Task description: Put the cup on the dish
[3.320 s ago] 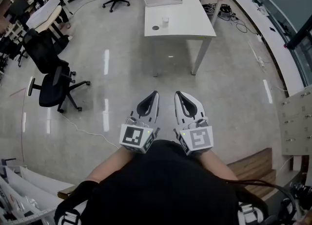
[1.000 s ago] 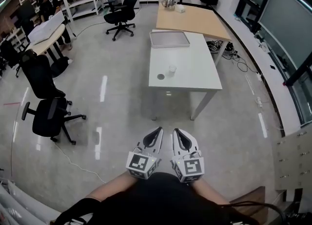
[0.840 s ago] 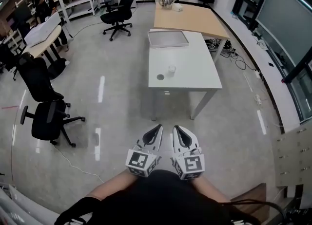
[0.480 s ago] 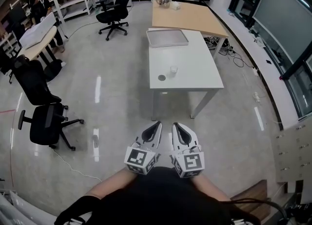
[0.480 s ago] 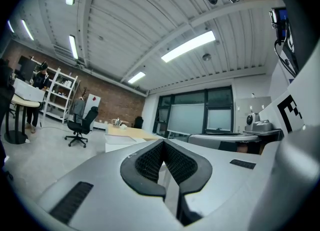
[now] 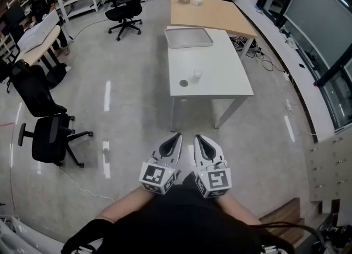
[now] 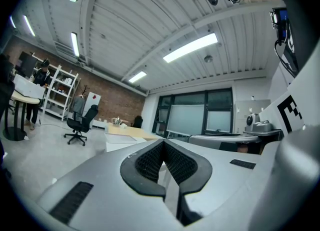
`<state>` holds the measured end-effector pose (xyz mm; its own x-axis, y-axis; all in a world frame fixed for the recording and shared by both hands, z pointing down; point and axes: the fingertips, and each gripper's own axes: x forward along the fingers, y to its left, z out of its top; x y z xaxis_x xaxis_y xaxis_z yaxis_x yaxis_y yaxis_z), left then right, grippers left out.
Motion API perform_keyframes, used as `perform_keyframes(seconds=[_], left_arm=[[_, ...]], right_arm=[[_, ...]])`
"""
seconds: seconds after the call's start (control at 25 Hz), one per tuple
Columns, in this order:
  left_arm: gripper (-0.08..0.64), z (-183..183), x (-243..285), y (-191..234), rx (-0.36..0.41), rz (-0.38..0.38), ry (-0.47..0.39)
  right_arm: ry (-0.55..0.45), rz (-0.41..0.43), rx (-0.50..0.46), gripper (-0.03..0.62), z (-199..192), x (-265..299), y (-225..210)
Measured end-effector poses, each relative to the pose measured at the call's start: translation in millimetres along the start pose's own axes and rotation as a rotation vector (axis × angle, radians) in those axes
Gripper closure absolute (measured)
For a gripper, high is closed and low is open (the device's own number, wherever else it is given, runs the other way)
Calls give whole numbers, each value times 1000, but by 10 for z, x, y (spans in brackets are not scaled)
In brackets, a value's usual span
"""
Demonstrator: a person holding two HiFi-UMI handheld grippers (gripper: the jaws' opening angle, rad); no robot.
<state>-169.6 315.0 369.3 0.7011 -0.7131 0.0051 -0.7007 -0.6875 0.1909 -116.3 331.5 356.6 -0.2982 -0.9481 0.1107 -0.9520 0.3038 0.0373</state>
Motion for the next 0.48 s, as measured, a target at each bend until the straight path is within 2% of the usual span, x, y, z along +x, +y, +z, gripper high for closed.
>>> perform_keyframes(seconds=[0.32,0.48], left_arm=[[559,-34,5,58,-5,14,2],[560,1,78,59,17,13,-3]], right_arm=[[8,5,-6,578,-30,47,2],[3,3,-3,578,-41,114,-87]])
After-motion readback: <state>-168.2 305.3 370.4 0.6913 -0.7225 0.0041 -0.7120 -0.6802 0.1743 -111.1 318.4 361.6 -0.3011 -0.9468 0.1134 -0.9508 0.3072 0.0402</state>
